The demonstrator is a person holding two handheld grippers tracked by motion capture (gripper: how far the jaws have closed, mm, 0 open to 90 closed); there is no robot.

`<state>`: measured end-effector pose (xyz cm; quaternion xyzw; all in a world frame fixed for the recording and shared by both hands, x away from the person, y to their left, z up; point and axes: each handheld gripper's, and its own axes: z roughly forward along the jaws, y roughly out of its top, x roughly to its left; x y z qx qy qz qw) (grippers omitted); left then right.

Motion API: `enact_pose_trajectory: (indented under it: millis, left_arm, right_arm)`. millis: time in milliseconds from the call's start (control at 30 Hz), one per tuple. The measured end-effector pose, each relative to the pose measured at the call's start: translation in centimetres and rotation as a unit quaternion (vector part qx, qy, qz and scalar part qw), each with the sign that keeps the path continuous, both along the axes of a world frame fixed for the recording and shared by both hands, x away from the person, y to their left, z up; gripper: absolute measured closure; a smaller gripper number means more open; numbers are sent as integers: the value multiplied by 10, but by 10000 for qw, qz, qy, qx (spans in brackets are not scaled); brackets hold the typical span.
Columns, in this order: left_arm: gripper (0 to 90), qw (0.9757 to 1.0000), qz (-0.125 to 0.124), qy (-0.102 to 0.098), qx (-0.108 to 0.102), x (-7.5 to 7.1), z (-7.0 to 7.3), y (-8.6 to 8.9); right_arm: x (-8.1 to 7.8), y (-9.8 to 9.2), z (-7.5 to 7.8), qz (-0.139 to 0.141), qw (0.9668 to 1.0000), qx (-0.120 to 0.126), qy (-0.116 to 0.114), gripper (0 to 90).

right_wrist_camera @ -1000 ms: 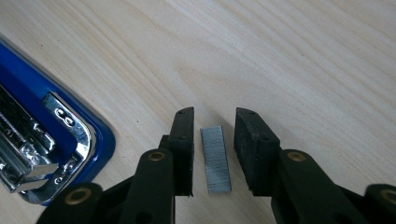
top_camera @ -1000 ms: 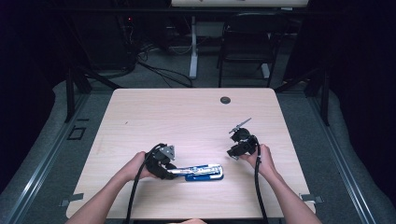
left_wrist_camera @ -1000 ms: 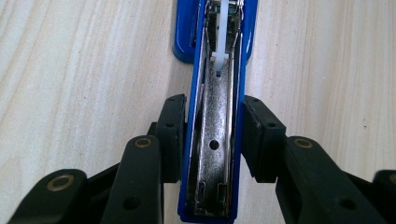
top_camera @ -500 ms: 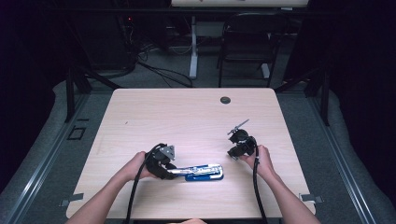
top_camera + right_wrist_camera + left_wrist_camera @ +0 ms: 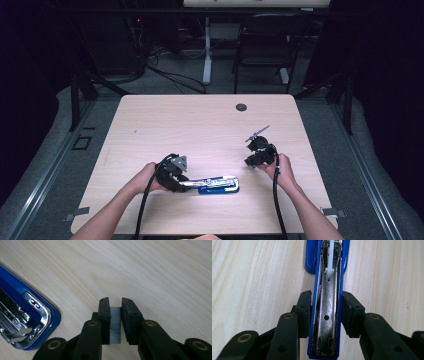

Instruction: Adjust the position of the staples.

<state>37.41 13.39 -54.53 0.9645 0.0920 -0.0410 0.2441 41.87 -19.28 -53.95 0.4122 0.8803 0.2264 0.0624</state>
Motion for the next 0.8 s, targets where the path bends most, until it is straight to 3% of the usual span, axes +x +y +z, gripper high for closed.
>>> enact_pose_trajectory:
  millis: [167, 300, 467, 533, 667, 733, 800]
  left_arm:
    - [634, 10000, -3, 0, 8, 0, 0, 0]
    - [634, 10000, -7, -12, -21, 0, 0, 0]
    - [633, 10000, -16, -6, -22, 0, 0, 1]
    - [633, 10000, -15, -2, -28, 0, 0, 1]
    - [633, 10000, -14, -1, -29, 0, 0, 1]
    - [633, 10000, -4, 5, -31, 0, 0, 1]
    - [633, 10000, -1, 21, -46, 0, -1, 1]
  right_arm:
    - [-1, 1, 5, 107, 9999, -56, -8, 784]
    - [-3, 4, 8, 126, 9999, 55, -35, 784]
    - [-3, 4, 11, 257, 9997, -36, 11, 784]
    - [-4, 5, 10, 170, 9998, 113, -55, 785]
    - [-5, 6, 14, 332, 9994, 37, -28, 784]
    - [-6, 8, 14, 292, 9994, 157, -91, 785]
    - [-7, 9, 16, 360, 9992, 124, -83, 785]
